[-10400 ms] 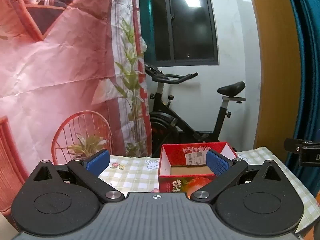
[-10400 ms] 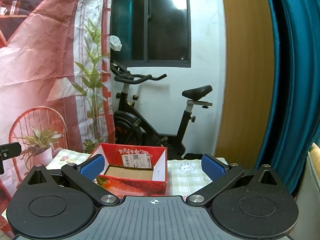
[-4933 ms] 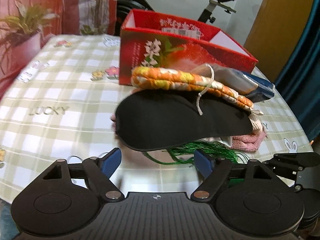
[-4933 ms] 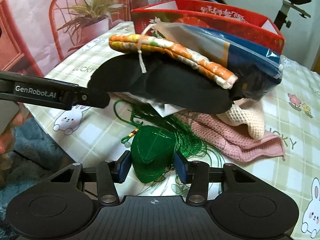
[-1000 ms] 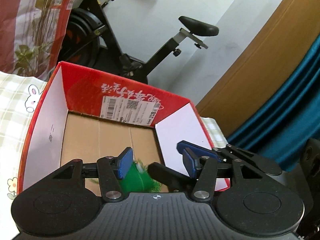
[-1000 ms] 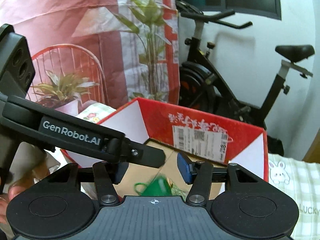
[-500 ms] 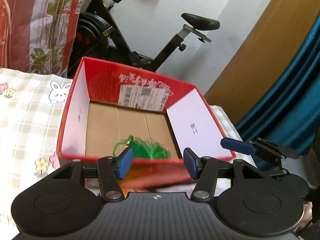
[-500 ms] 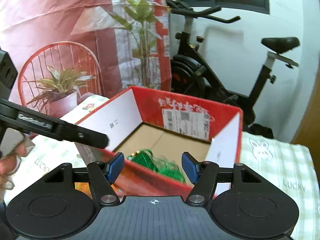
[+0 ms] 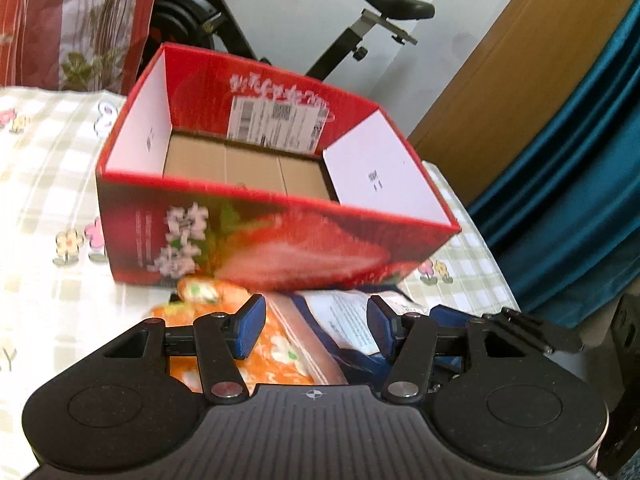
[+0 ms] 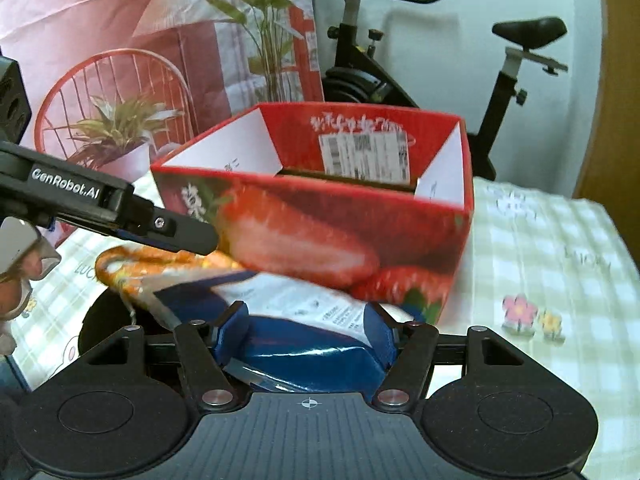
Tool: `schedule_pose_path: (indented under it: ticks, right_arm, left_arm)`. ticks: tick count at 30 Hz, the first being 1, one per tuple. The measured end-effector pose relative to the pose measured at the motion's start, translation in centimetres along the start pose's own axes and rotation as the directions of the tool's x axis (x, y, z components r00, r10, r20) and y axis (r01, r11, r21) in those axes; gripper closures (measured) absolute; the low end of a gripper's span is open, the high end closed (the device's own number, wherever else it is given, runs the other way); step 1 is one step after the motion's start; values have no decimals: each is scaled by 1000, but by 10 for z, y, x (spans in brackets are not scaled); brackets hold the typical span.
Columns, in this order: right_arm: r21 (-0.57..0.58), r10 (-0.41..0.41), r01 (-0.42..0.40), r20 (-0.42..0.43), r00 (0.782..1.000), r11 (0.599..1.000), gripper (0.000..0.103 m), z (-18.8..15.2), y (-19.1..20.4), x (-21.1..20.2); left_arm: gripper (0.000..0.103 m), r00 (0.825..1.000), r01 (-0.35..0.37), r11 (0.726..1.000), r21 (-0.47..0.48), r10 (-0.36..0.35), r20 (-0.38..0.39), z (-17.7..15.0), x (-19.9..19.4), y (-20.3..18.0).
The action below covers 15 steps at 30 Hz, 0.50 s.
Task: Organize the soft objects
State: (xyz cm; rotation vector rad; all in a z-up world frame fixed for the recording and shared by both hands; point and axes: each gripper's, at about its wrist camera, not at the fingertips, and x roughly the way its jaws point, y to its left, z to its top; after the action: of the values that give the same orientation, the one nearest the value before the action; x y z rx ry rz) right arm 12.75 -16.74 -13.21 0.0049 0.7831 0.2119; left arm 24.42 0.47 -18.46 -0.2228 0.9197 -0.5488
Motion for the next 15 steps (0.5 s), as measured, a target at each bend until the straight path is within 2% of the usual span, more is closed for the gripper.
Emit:
schedule_pose_path:
  ticks: [9,15]
  right_arm:
    - [31,8,-8,3,1000,999,42,-10,-2,-2]
    - [54,15,-14,-1,1000,998,42,-11,-3,-3]
  left_arm:
    - [46,999,29,996,-82,-32,-39,-13,14,8]
    - [47,997,64,995,-77,-67,-42,-18,16,3]
